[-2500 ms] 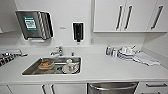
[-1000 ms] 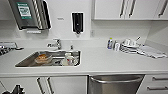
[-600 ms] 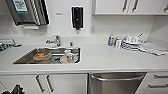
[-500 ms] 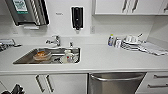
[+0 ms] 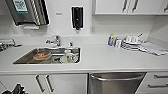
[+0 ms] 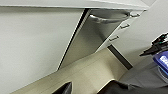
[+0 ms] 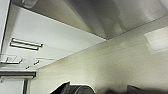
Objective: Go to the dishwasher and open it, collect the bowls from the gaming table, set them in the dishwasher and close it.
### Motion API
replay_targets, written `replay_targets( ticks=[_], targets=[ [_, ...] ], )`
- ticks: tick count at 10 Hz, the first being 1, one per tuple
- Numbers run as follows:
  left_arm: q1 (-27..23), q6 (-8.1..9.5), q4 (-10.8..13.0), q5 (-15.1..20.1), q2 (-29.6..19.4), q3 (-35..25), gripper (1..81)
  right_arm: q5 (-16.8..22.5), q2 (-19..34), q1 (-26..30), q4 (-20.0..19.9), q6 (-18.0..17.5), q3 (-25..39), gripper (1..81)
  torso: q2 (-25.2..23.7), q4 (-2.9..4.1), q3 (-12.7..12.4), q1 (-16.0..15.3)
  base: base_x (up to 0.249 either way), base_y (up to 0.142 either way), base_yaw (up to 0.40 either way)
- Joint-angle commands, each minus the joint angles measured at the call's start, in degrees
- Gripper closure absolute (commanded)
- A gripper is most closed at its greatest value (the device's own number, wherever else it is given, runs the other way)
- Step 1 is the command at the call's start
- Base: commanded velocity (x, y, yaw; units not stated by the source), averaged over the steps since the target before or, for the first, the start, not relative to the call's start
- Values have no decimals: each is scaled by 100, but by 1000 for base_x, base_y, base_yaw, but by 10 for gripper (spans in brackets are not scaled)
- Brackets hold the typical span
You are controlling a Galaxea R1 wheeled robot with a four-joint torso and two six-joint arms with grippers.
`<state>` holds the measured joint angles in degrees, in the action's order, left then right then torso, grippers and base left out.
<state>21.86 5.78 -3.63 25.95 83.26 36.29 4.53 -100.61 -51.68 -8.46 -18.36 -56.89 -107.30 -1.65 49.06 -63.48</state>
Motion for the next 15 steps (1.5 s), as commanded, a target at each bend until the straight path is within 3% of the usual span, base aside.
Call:
replay_targets(
  ticks=[1, 6, 8, 11, 15],
  targets=[
    [-704, -68, -15, 112, -63, -184, 10, 469, 372, 899, -86, -1159, 303, 10, 0, 0, 0, 0, 0, 0, 0],
    [-880, -50, -76, 112, -10, -228, 10, 873, -128, 1751, -68, -3074, -5, 10, 0, 0, 0, -2, 0, 0, 0],
    [-880, -50, -67, 112, -54, -219, 10, 918, -243, 2016, -68, -3558, -57, 10, 0, 0, 0, -5, 0, 0, 0],
    [-880, -50, -67, 103, -28, -228, 10, 1180, -532, 2402, -50, -4789, -645, 10, 0, 0, 2, -5, 0, 0, 0],
    [-880, -42, -76, 103, -19, -219, 10, 1295, -718, 3210, -77, -5371, -989, 10, 0, 0, 2, -5, 0, 0, 0]
  ],
)
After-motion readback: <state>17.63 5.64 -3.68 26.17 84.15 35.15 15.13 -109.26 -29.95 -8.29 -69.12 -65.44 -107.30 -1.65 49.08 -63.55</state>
